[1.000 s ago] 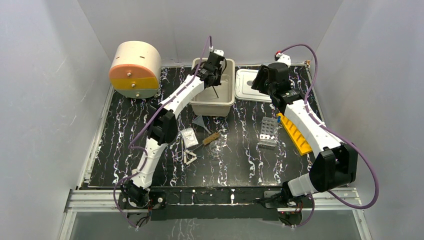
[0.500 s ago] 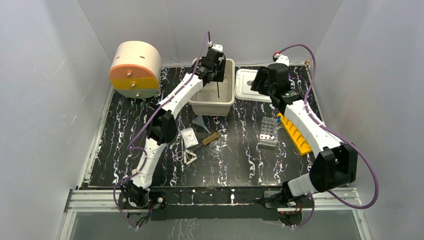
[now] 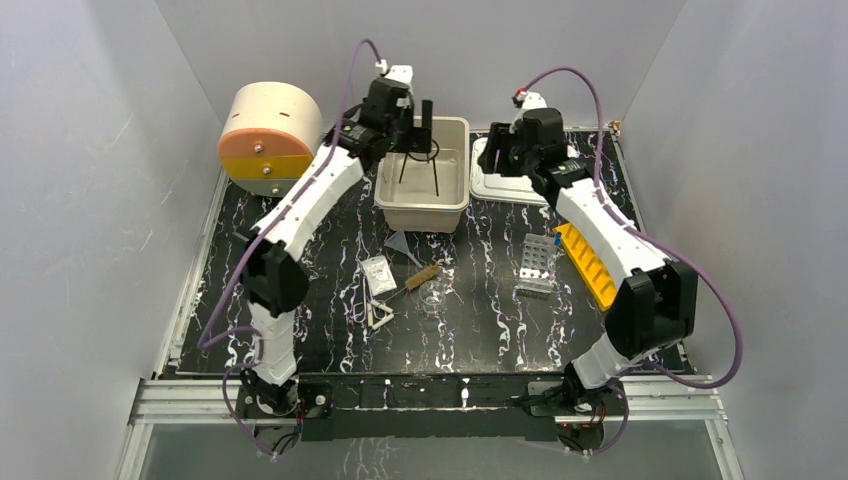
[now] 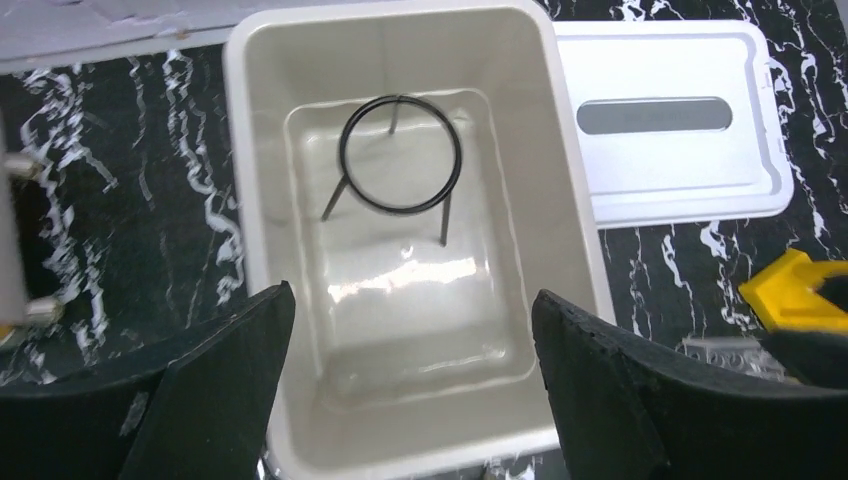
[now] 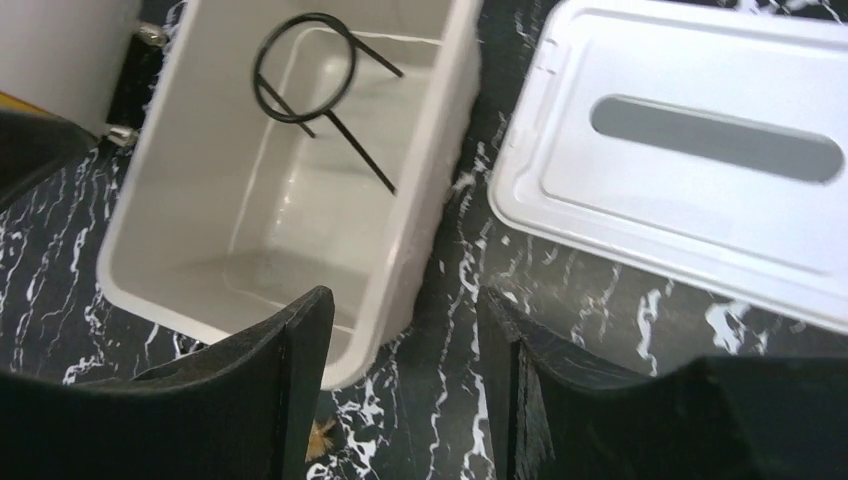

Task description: Organize the chemistry lab equipment

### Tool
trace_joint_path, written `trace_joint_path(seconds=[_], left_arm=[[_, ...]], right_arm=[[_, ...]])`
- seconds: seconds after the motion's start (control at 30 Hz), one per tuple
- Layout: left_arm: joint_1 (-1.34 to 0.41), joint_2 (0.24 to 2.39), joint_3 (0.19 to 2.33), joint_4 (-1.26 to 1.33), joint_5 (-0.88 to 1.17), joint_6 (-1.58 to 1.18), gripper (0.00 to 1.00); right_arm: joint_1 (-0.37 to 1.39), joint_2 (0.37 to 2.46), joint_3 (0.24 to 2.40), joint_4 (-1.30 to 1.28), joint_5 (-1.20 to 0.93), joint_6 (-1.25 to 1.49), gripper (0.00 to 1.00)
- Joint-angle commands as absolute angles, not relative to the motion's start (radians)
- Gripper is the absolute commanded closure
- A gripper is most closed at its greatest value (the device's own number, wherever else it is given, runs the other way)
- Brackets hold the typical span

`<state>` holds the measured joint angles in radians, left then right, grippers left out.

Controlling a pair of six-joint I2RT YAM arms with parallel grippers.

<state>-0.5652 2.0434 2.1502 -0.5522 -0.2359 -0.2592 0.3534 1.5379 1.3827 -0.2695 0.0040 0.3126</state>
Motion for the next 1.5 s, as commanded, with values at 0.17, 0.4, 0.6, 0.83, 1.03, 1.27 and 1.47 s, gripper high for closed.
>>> trace_joint_path(seconds=[0.17,0.4,0.6,0.83,1.03,1.27,1.47], left_arm=[[-0.476,1.680,1.748,-0.612,-0.224,-0.372,0.13],[-0.433,1.470,1.382,-0.666,-0.209,-0.556,0.20],[-0.390,1.401,1.163,-0.639,-0.143,-0.639,0.32],[-0.342,1.420,1.090,-0.572,-0.003,-0.623,0.40],[-0.342,1.395,1.043,-0.519,0.046,-0.632,0.37],[-0.342,1.393,1.032,-0.515,0.063,-0.616,0.34],[-0.342,1.366,1.017,-0.528,0.051,-0.608,0.32]], right_arm=[[0.504,1.682,1.619,-0.316,-0.023,0.217,0.41],[0.628,1.675,1.610,-0.366,0.028,0.195,0.41],[0.744,1.607,1.500,-0.364,0.077,0.187,0.40],[0.841,1.534,1.354,-0.445,0.118,0.220,0.37],[0.901,1.446,1.184,-0.488,0.072,0.226,0.21],[0.994,1.514,1.171,-0.534,0.072,0.228,0.01],[1.018,1.598,1.185,-0.534,0.082,0.263,0.01]])
